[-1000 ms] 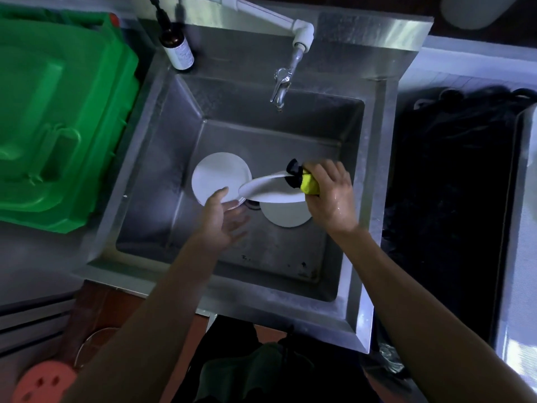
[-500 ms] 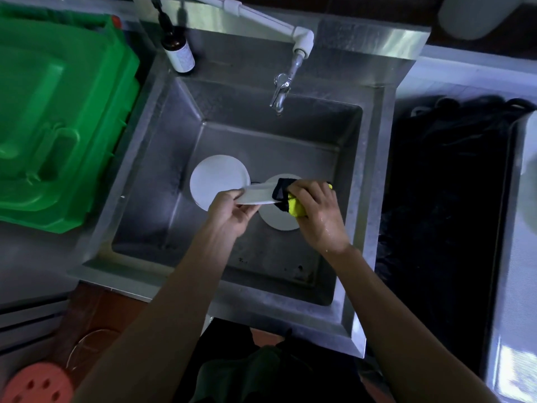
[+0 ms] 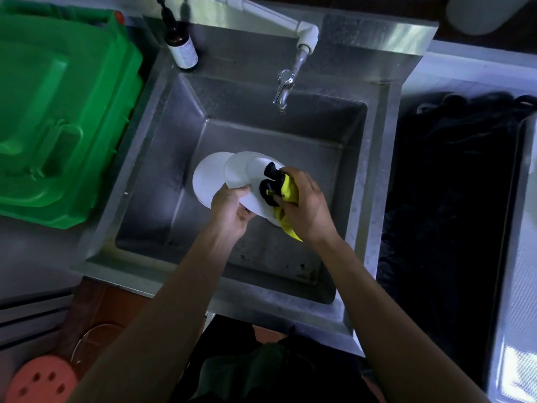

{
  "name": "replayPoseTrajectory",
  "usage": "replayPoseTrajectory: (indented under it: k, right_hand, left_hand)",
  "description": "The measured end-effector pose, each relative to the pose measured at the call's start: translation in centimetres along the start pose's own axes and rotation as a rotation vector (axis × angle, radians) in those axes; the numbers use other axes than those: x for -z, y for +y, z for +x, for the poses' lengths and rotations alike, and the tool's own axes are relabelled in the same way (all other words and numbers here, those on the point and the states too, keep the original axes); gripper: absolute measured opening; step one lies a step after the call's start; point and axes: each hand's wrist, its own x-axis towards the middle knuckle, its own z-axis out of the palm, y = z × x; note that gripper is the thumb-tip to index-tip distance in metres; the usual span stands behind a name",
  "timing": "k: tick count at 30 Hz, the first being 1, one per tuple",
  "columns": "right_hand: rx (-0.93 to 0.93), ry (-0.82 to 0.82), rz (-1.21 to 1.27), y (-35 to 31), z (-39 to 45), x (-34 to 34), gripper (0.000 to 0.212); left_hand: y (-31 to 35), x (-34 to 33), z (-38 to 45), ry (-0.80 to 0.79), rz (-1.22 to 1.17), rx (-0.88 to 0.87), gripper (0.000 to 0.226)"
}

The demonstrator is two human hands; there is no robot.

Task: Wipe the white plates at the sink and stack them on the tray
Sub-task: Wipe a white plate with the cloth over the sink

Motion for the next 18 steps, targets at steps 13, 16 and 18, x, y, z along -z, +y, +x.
replayPoseTrajectory:
  k: [13, 16, 18]
  right_hand:
    - [0.057, -0.005, -0.286, 0.2, -2.3, -2.4, 0.052]
    - [0.037, 0.015, -0.247, 1.1, -2.7, -2.5, 0.049]
    - [-0.017, 0.023, -0.202, 1.6, -2.5, -2.5, 0.05]
  left_hand:
    - [-0.2, -0.7, -0.5, -0.064, -0.015, -0.023, 0.035]
    - [-0.2, -0.3, -0.5, -0.074, -0.016, -0.02, 0.035]
    - [-0.2, 0.0, -0.7, -0.094, -0.011, -0.018, 0.036]
